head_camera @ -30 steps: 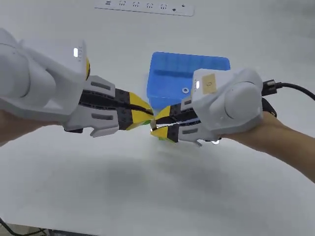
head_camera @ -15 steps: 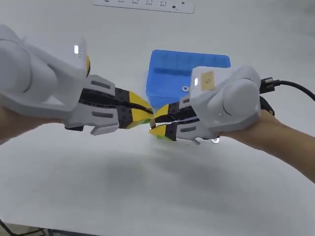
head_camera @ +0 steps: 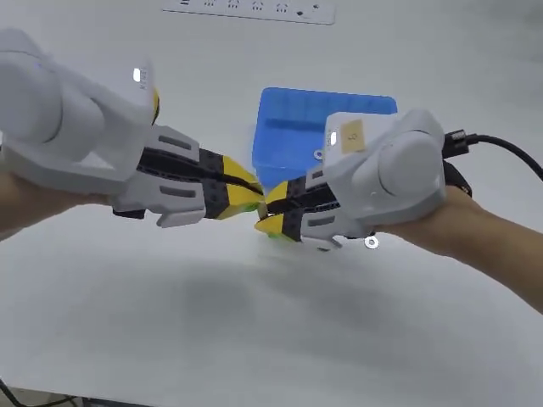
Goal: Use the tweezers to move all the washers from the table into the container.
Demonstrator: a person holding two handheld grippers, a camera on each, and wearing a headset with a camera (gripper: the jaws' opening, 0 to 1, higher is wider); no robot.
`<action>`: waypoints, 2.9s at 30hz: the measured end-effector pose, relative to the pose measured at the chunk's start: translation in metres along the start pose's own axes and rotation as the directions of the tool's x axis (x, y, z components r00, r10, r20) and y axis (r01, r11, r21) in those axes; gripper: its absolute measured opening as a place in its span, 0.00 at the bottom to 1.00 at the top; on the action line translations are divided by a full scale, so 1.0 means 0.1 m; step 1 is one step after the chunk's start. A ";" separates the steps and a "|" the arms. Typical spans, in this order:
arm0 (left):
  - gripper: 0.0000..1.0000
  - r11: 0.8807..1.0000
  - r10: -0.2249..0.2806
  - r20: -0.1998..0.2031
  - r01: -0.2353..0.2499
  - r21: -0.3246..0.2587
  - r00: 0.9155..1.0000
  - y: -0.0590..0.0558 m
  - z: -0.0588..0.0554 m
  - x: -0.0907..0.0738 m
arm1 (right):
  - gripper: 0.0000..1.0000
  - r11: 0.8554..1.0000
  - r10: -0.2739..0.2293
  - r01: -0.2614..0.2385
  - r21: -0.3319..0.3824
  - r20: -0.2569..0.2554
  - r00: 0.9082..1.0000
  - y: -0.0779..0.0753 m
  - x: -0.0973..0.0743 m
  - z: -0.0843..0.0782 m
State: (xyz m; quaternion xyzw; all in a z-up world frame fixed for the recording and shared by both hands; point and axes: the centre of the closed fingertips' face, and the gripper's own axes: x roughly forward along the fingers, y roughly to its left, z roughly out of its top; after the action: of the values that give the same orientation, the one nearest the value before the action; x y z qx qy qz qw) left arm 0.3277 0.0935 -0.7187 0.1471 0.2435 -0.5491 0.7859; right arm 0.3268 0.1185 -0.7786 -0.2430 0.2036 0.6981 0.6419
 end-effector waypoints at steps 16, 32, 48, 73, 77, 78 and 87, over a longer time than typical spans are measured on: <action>0.06 1.000 -0.019 0.011 0.019 0.018 1.000 -0.14 0.15 -0.05 | 0.10 1.000 -0.015 0.015 -0.008 0.019 1.000 0.11 -0.16 0.10; 0.06 0.993 0.026 0.050 -0.032 0.112 0.998 -0.13 0.60 -0.21 | 0.10 0.991 -0.119 0.122 -0.056 0.050 0.992 -0.03 -0.51 0.41; 0.07 0.984 0.033 0.077 -0.046 0.171 0.997 0.18 0.88 -0.08 | 0.10 0.973 -0.215 0.218 -0.080 0.045 0.975 -0.44 -0.74 0.44; 0.07 0.989 0.016 0.063 -0.025 0.143 0.998 0.66 0.68 0.21 | 0.10 0.975 -0.218 0.217 -0.039 0.000 0.976 -0.91 -0.52 0.14; 0.07 0.992 0.026 0.062 -0.033 0.118 0.998 0.75 0.62 0.29 | 0.10 0.976 -0.218 0.218 -0.016 -0.006 0.976 -0.98 -0.47 0.06; 0.07 0.993 0.025 0.059 -0.032 0.116 0.998 0.77 0.60 0.31 | 0.10 0.976 -0.219 0.218 -0.014 -0.010 0.976 -0.99 -0.47 0.04; 0.07 0.995 0.002 0.035 -0.005 0.104 0.999 0.82 0.45 0.45 | 0.10 0.982 -0.191 0.191 0.001 -0.030 0.981 -1.03 -0.36 -0.18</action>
State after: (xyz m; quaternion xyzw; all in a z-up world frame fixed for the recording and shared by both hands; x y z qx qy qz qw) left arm 0.4273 0.0647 -0.7078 0.1787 0.2006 -0.5620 0.7822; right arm 0.4329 0.0888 -0.7687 -0.2706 0.1902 0.6294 0.7032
